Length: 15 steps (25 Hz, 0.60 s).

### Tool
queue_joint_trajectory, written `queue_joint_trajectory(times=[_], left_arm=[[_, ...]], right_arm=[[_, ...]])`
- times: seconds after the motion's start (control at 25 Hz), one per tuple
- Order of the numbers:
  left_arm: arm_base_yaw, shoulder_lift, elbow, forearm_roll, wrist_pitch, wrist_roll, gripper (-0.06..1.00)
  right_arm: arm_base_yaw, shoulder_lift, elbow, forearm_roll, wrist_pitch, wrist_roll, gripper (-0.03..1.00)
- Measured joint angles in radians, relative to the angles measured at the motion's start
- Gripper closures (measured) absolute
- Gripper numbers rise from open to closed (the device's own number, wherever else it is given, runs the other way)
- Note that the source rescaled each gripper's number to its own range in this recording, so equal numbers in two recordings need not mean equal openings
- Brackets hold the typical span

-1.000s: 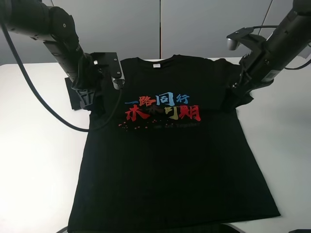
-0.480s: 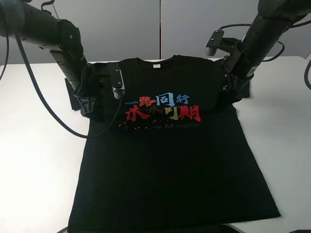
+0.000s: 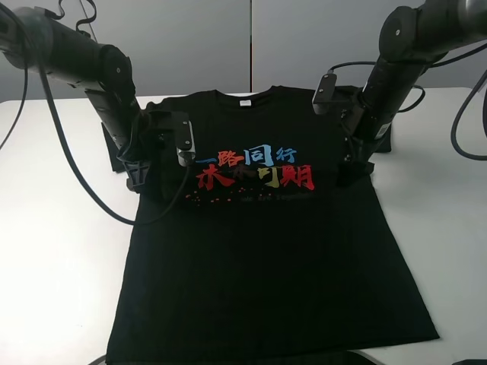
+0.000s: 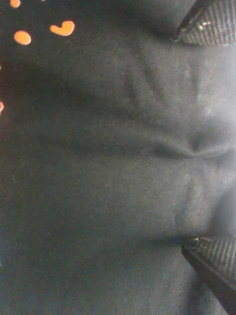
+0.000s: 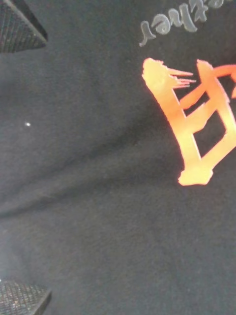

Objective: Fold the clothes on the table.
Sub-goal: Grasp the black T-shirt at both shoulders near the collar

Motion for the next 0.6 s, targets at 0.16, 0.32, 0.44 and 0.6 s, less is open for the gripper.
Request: queue_joint_trajectory(times=[0.16, 0.32, 0.44, 0.6], left_arm=[[0.000, 0.000, 0.000, -0.002, -0.004, 0.007, -0.06], [0.000, 0.000, 0.000, 0.000, -0.016, 0.008, -0.06], [0.000, 0.007, -0.002, 0.000, -0.017, 0.008, -0.06], [0.000, 0.020, -0.004, 0.000, -0.018, 0.009, -0.05]], right_arm=[[0.000, 0.023, 0.000, -0.002, -0.004, -0.001, -0.03], [0.000, 0.029, 0.000, -0.004, -0.019, -0.001, -0.03], [0.000, 0.035, 0.000, -0.004, -0.026, -0.001, -0.03], [0.000, 0.035, 0.000, -0.004, -0.028, -0.001, -0.03]])
